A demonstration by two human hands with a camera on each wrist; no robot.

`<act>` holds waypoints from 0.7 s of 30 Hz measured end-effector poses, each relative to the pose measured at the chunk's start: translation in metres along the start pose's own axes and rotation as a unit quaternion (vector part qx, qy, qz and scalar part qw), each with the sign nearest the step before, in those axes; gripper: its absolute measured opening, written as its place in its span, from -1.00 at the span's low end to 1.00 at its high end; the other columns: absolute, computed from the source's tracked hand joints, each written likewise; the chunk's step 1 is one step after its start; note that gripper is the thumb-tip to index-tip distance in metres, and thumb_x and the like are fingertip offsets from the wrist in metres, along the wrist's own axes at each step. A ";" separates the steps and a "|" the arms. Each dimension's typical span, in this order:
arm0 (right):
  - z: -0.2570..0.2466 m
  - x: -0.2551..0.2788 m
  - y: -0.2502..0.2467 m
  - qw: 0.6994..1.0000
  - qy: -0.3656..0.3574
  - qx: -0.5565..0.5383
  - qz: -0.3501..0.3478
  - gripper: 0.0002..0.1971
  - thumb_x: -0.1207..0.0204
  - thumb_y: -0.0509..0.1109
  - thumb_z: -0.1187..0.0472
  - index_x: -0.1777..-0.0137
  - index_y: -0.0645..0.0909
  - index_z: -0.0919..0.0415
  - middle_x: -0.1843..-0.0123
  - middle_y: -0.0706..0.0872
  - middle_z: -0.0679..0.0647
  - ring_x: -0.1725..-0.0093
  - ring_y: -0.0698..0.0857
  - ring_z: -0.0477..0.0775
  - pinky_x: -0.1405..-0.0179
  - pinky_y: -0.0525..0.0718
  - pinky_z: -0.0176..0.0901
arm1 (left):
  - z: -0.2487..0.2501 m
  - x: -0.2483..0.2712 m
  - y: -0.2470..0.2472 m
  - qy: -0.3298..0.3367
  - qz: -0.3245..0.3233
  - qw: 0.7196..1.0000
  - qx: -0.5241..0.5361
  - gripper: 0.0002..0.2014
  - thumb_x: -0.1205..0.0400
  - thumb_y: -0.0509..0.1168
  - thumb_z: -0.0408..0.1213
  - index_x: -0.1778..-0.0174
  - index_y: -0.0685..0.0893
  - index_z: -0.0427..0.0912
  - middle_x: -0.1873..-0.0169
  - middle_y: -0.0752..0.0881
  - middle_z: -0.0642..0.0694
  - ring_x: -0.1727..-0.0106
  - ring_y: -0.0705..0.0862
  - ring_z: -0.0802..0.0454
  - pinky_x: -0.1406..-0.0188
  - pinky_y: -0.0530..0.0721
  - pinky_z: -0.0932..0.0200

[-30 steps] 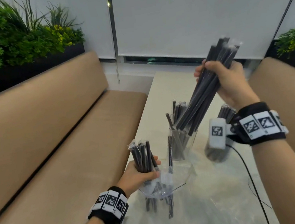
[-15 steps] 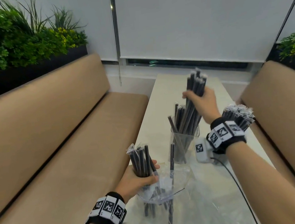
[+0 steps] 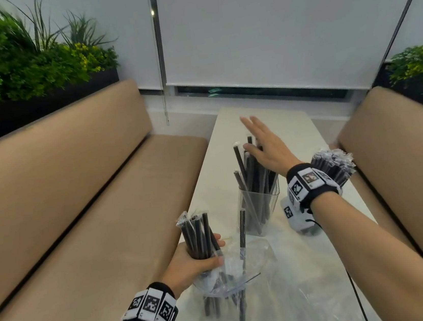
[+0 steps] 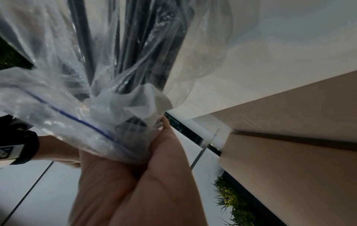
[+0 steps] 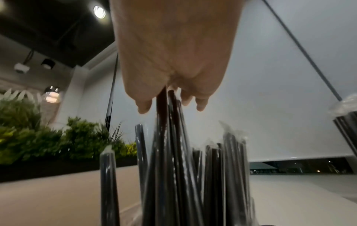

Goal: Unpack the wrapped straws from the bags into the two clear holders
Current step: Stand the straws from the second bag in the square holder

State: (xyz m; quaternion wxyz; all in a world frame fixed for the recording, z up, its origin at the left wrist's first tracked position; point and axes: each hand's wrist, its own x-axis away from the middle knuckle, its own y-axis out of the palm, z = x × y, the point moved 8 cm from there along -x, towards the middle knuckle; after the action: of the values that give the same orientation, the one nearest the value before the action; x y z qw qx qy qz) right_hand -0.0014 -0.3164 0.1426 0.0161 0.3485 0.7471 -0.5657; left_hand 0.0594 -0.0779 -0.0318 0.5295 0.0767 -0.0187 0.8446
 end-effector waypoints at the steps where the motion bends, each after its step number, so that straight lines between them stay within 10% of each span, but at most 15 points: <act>1: 0.000 -0.001 0.009 0.999 -0.001 0.021 -0.033 -0.40 -0.71 0.21 0.12 -0.71 0.10 0.00 -0.72 0.19 0.19 -0.67 0.25 0.20 -0.62 0.28 0.15 | 0.000 0.000 0.001 -0.001 -0.002 1.000 -0.001 -0.60 -0.40 0.53 -0.57 -0.12 0.73 -0.16 -0.02 0.86 -0.01 -0.11 0.80 0.12 0.06 0.75 0.32; 8: 0.027 0.013 0.012 0.987 0.079 0.128 -0.057 -0.65 -0.66 0.11 0.35 -0.27 0.69 0.30 -0.15 0.74 0.30 -0.22 0.59 0.42 -0.38 0.45 0.19 | 0.000 0.002 0.002 -0.001 0.002 1.000 -0.001 -0.60 -0.41 0.53 -0.57 -0.13 0.73 -0.18 -0.04 0.85 -0.05 -0.09 0.80 0.12 0.09 0.74 0.33; 14: -0.009 0.029 -0.012 0.990 0.077 0.107 0.046 -0.62 -0.60 0.16 0.42 -0.38 0.58 0.37 -0.42 0.60 0.29 -0.47 0.50 0.27 -0.58 0.21 0.27 | -0.001 0.004 0.002 -0.002 0.007 1.000 -0.001 -0.60 -0.41 0.53 -0.56 -0.13 0.73 -0.17 -0.02 0.86 -0.04 -0.06 0.80 0.17 0.12 0.74 0.34; 18: -0.067 0.071 0.000 0.994 0.022 -0.060 0.089 -0.71 -0.60 0.22 0.39 -0.19 0.72 0.34 -0.15 0.79 0.18 -0.15 0.74 0.12 -0.28 0.60 -0.12 | 0.001 0.004 0.000 0.001 0.031 0.999 0.011 -0.56 -0.38 0.56 -0.55 -0.14 0.73 -0.13 0.00 0.85 -0.10 -0.04 0.81 0.10 0.14 0.75 0.30; 21: -0.072 0.116 0.028 0.976 0.123 -0.170 0.058 -0.73 -0.66 0.26 0.21 -0.27 0.66 0.23 -0.13 0.75 0.01 -0.07 0.71 -0.08 0.02 0.53 -0.52 | 0.002 0.003 -0.005 0.008 0.069 0.998 0.012 -0.59 -0.34 0.60 -0.51 -0.03 0.72 -0.09 0.05 0.84 -0.18 0.06 0.82 0.07 0.18 0.76 0.27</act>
State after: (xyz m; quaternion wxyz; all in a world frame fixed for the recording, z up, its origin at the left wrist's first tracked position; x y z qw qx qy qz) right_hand -0.0477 -0.1933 0.0960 0.0160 0.4506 0.8069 -0.3816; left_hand 0.0623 -0.0732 -0.0295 0.4696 0.0749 -0.0098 0.8797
